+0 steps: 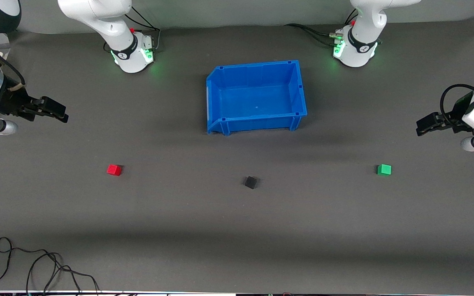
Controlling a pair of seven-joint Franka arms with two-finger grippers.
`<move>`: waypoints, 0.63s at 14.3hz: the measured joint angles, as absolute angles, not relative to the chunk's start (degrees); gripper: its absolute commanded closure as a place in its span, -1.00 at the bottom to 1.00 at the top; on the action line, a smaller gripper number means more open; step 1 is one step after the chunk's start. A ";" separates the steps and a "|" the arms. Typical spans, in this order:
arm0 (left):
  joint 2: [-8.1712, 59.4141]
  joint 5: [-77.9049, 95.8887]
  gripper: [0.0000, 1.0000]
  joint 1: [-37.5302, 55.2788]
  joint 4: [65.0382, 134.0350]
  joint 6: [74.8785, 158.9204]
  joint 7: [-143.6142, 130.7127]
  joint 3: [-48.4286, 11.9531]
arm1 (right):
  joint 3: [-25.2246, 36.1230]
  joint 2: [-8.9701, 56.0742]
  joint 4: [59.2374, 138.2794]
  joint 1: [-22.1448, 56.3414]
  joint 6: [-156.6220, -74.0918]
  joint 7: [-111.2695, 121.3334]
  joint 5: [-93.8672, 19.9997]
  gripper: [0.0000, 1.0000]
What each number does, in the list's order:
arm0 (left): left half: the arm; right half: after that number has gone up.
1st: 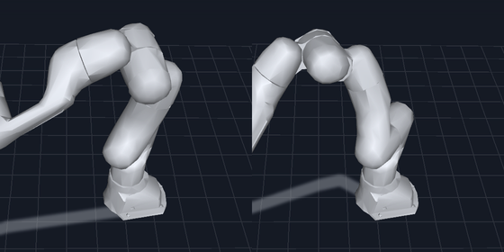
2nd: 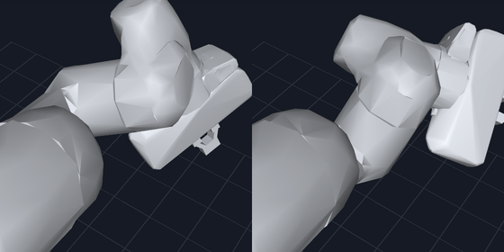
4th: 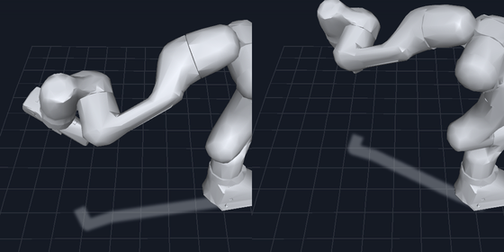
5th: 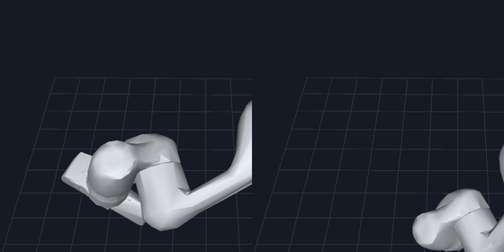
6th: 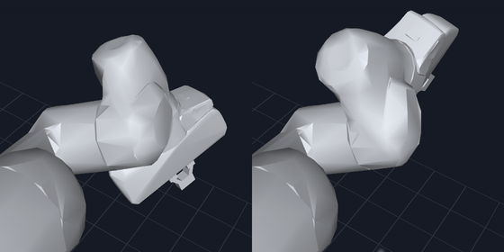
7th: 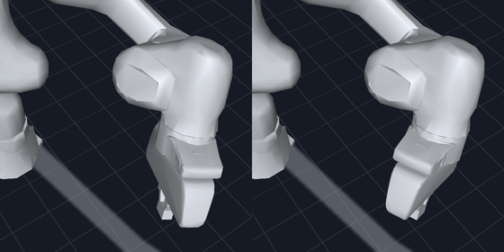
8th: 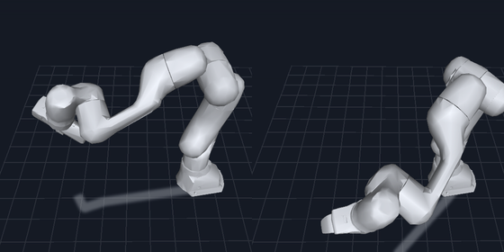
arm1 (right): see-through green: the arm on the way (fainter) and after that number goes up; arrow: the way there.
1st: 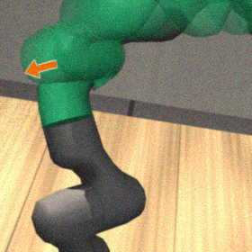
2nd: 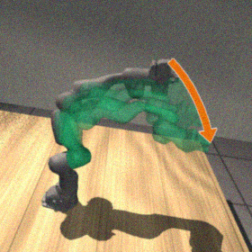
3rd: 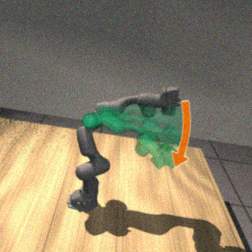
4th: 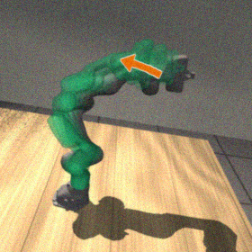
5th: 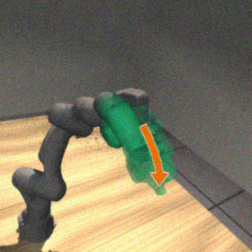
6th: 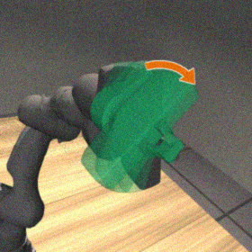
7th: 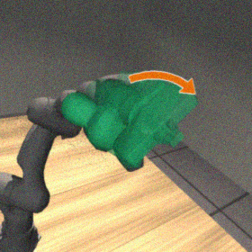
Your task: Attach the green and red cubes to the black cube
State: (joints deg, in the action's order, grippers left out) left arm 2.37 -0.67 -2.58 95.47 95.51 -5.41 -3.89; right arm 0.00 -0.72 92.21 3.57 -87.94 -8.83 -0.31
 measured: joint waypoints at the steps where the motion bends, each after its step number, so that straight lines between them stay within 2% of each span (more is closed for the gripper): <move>1: 2.37 -0.67 -1.00 -2.59 95.47 95.51 -5.41 -3.89 | 0.00 -0.72 92.21 3.61 -87.94 -8.83 -0.32 -0.99; 9: 2.31 -0.67 -1.00 -2.75 95.40 95.95 -5.11 -3.90 | -0.01 -0.71 92.21 4.28 -87.99 -8.83 -0.32 -0.99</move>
